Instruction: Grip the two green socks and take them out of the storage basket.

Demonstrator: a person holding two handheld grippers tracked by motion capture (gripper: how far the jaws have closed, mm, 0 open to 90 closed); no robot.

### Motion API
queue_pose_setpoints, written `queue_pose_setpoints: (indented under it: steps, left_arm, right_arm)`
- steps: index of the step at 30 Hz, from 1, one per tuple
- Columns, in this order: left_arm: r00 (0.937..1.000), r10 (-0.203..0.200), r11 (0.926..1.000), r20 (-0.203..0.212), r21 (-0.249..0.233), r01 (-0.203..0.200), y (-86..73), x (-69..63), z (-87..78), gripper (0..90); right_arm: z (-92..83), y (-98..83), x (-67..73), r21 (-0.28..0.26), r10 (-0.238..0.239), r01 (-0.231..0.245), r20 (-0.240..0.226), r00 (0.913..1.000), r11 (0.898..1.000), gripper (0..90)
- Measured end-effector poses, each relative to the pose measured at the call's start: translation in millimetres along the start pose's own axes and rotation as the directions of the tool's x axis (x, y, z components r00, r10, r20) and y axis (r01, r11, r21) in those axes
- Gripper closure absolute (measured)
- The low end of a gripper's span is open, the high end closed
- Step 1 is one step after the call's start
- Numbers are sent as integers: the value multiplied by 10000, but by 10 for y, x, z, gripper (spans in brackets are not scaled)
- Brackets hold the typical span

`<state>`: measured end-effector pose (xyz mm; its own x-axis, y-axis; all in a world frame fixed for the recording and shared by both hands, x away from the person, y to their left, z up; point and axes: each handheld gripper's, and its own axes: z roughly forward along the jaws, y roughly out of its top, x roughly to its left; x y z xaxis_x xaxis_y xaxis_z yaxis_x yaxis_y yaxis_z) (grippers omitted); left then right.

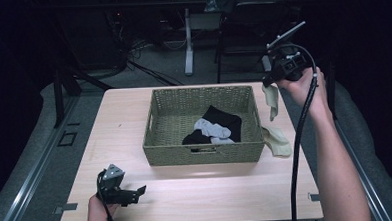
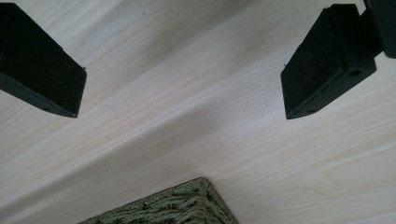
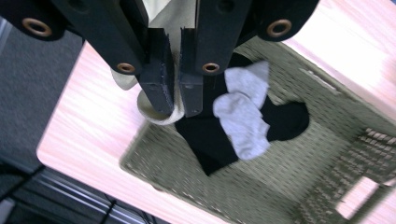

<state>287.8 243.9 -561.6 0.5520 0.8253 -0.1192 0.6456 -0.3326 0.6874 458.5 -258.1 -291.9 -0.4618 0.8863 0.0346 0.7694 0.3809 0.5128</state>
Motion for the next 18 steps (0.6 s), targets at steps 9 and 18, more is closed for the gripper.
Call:
queue_pose_setpoints:
  steps: [9,18]
  left_arm:
    - [10000,17,10000,-11,20,-17,3,2,1,2]
    - [10000,-70,10000,-48,18,70,-2,5,1,2]
  right_arm:
    - [244,-309,-347,386,841,-841,19,9965,9957,855]
    - [791,-714,-647,744,1783,-1743,-507,9827,9819,855]
